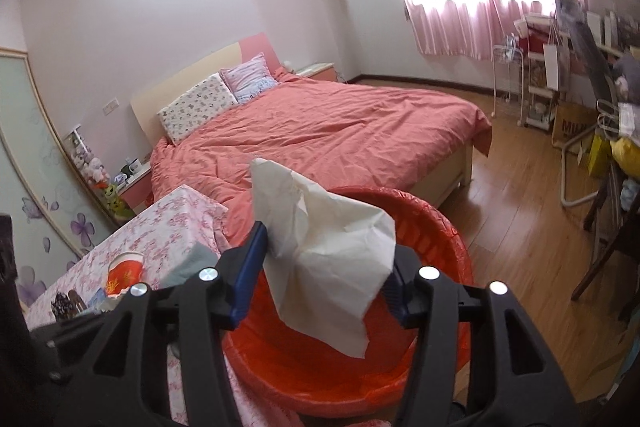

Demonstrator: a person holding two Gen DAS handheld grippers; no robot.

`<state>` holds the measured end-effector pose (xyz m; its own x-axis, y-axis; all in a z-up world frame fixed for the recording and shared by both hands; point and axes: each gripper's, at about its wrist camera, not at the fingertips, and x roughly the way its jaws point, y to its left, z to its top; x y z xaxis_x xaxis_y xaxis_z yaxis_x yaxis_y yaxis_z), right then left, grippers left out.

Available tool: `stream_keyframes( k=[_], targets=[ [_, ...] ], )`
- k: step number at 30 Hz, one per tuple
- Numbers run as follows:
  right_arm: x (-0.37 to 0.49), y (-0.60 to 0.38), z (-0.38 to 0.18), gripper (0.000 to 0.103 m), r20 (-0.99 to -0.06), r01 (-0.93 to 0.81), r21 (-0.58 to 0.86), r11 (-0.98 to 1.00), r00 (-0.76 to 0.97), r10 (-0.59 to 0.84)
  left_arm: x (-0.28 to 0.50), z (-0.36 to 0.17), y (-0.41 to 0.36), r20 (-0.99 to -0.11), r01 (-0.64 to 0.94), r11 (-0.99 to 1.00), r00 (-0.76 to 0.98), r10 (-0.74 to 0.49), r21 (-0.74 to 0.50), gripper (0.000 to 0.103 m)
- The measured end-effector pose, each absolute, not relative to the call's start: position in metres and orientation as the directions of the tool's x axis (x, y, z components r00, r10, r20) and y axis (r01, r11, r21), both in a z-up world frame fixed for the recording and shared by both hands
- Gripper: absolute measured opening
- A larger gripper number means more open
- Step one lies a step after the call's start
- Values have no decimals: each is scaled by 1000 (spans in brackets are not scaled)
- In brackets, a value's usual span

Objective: Collect trash
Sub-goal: 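Carry the tissue and cloth over the orange basket and open both grippers, then grasp the black checkered mesh with the right gripper while the left grasps the brown scrunchie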

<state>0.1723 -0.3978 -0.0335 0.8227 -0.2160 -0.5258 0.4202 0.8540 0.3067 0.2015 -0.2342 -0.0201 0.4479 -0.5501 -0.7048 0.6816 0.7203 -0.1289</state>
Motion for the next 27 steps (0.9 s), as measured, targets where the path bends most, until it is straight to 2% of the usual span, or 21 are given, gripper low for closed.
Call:
stream_keyframes(
  k=[1,2,5,9,13,19,27],
  targets=[
    [175,-403,-37,56,-531,424,315,849,820,-212,203,-24,-237,-714,679,722,440,-544,-132,21],
    [177,-405,-39,57,-536,426,319,847,818,-210,203,-26,-239,-721,674,727,438,-537,-132,31],
    [178,-408,-45,64,-548,439,322,839,809,-213,204,-29,-237,-730,658,743,448,-516,-122,48],
    [176,-406,-50,67,-557,454,311,835,799,-226,204,-32,-227,-750,624,772,453,-482,-119,51],
    [171,-394,-47,72,-553,460,272,845,794,-255,203,-33,-208,-755,580,811,498,-427,-77,58],
    [168,-365,-37,76,-535,435,196,879,798,-276,197,-28,-151,-734,478,878,594,-330,-8,66],
    [178,-308,-36,76,-546,347,131,928,807,-225,202,-29,-54,-726,280,960,663,-183,14,70]
  ],
)
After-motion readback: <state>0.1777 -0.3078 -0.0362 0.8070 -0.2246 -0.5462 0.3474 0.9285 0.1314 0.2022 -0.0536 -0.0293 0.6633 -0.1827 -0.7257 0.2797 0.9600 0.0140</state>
